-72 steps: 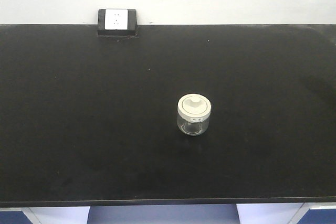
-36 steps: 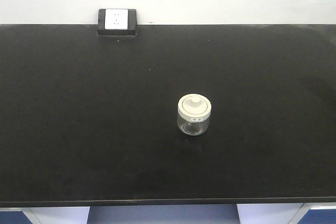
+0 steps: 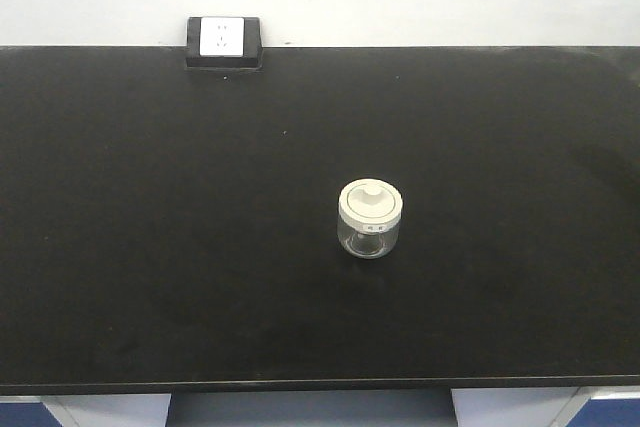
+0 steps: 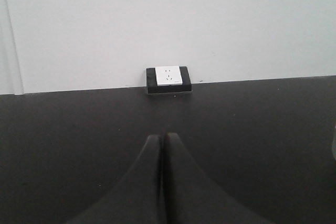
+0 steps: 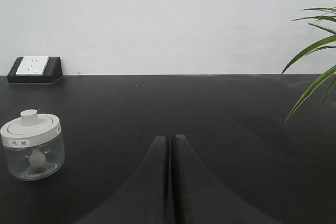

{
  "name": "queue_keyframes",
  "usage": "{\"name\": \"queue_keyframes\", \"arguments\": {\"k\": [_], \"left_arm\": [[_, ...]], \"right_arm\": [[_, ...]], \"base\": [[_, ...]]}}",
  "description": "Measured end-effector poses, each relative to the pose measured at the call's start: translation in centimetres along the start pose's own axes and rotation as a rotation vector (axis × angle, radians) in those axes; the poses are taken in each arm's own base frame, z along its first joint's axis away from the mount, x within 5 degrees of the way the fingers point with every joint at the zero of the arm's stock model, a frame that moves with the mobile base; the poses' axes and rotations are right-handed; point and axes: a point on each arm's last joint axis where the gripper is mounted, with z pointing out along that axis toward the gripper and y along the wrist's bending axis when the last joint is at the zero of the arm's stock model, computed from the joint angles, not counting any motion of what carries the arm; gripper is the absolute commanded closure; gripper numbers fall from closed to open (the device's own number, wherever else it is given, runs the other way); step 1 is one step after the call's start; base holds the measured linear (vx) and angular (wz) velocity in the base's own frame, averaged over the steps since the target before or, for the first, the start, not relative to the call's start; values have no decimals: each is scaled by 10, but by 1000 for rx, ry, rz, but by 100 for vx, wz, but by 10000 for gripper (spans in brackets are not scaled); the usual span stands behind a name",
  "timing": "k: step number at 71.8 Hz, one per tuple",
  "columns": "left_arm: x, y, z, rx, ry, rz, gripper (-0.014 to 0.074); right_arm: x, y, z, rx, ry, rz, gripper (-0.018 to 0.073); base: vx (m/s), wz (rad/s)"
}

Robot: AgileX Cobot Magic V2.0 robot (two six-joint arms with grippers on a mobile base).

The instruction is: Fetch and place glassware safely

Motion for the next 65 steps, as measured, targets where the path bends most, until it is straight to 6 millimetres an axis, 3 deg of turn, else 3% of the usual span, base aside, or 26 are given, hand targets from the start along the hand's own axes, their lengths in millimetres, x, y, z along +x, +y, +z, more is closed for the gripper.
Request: {"name": "queue_keyframes", "arguments": {"k": [65], "left_arm": [[0, 0, 0, 0, 0, 0, 603]], "right_arm": [[0, 0, 0, 0, 1, -1, 567]], "base": [[0, 0]]}}
